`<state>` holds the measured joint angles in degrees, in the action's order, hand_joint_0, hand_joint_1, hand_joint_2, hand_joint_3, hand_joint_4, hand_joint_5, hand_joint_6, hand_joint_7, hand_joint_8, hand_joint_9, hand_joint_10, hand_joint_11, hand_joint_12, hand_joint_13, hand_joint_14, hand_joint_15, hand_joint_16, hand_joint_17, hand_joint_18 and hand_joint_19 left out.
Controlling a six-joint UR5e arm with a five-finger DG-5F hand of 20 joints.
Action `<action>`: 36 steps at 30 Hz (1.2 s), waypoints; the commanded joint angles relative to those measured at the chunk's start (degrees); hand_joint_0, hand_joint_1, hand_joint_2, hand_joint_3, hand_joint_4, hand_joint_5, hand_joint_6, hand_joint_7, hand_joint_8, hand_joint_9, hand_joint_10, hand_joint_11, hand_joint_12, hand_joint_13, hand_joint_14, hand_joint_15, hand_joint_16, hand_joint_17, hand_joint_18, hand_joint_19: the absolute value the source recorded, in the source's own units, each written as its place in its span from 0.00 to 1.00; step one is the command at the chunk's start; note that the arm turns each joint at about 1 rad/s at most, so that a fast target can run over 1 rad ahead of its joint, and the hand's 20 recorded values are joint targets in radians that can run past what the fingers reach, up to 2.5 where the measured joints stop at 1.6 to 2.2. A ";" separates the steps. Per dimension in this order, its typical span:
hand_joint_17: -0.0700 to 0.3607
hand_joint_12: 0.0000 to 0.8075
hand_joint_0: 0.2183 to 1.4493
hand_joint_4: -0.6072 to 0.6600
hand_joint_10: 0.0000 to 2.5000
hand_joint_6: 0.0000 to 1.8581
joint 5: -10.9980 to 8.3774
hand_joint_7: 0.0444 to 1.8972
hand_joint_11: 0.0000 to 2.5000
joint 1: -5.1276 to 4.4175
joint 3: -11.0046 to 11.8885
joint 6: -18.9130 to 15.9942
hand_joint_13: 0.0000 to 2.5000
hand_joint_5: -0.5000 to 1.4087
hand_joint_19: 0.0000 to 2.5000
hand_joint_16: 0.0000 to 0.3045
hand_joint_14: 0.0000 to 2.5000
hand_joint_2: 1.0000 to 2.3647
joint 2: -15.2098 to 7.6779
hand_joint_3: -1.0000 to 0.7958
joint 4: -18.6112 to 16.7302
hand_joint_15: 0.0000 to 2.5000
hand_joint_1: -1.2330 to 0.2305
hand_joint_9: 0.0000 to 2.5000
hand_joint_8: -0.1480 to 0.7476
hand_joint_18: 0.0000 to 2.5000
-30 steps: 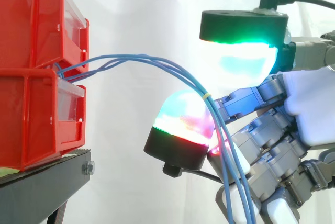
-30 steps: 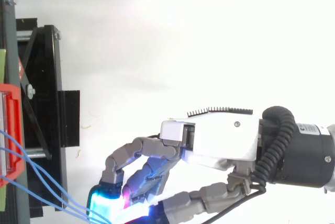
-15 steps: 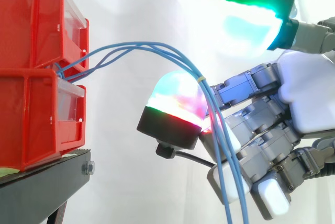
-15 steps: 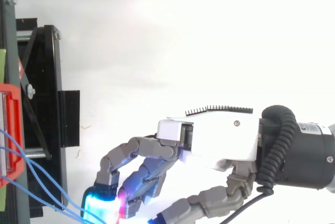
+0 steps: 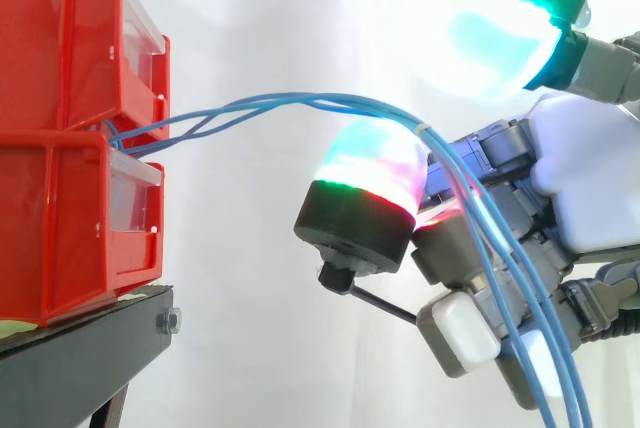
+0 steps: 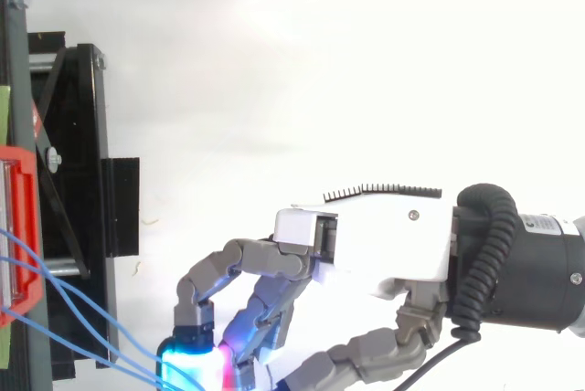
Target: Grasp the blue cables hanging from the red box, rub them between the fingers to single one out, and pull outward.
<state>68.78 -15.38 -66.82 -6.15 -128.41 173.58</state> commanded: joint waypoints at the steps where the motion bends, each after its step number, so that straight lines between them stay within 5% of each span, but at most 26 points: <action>1: 0.44 0.53 0.33 0.62 0.01 0.47 0.04 0.57 0.35 0.00 -0.07 0.00 0.39 0.20 0.19 0.18 0.01 0.00 0.00 0.32 0.00 0.19 0.26 0.40 0.60 0.41; 9: 0.44 0.52 0.36 0.55 0.01 0.48 0.04 0.56 0.35 0.00 0.02 0.00 0.39 0.18 0.18 0.17 0.01 0.01 0.00 0.36 0.00 0.20 0.25 0.39 0.59 0.41; 23: 0.43 0.50 0.42 0.63 0.01 0.49 0.39 0.51 0.36 0.00 0.02 0.00 0.38 0.17 0.16 0.17 0.01 0.00 0.00 0.28 0.00 0.19 0.17 0.37 0.56 0.40; 27: 0.46 0.54 0.24 0.66 0.01 0.48 0.39 0.51 0.36 0.00 0.02 0.00 0.39 0.18 0.19 0.19 0.01 0.00 0.00 0.28 0.00 0.20 0.25 0.38 0.60 0.42; 33: 0.46 0.53 0.25 0.66 0.01 0.47 0.39 0.55 0.35 0.00 0.02 0.00 0.40 0.19 0.20 0.19 0.01 0.00 0.00 0.28 0.00 0.20 0.38 0.41 0.62 0.43; 36: 0.45 0.52 0.30 0.65 0.01 0.47 0.39 0.56 0.35 0.00 0.02 0.00 0.40 0.19 0.20 0.18 0.01 0.00 0.00 0.28 0.00 0.20 0.35 0.41 0.61 0.42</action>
<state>69.17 -15.38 -66.81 -6.15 -128.41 173.58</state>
